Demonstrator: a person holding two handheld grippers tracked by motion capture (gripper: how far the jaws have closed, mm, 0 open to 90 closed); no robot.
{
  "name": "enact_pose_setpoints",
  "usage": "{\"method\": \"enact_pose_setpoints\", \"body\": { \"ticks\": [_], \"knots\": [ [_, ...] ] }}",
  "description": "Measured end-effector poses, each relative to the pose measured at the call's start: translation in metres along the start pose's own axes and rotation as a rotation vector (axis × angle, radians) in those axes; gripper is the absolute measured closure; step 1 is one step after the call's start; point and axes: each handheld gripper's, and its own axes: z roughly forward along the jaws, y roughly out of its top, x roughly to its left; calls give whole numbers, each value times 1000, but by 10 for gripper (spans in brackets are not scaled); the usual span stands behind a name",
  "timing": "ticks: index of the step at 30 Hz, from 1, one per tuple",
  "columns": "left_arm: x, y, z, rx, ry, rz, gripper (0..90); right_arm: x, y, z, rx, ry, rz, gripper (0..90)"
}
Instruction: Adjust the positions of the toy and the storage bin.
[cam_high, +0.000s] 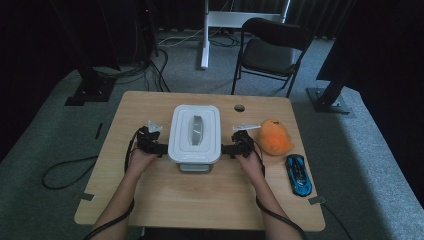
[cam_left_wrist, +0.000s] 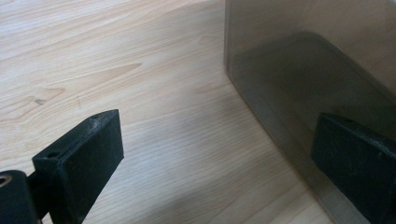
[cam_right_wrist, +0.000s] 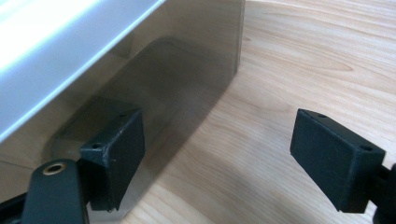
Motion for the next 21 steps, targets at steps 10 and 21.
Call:
{"method": "enact_pose_setpoints", "body": {
  "ticks": [10,21],
  "knots": [
    [-15,-1,-2,4,-9,15,30,-4,-9,-15,12,8,-14,175],
    [-25,-6,-9,2,-16,22,30,-2,-20,-24,15,18,-25,175]
  ]
}}
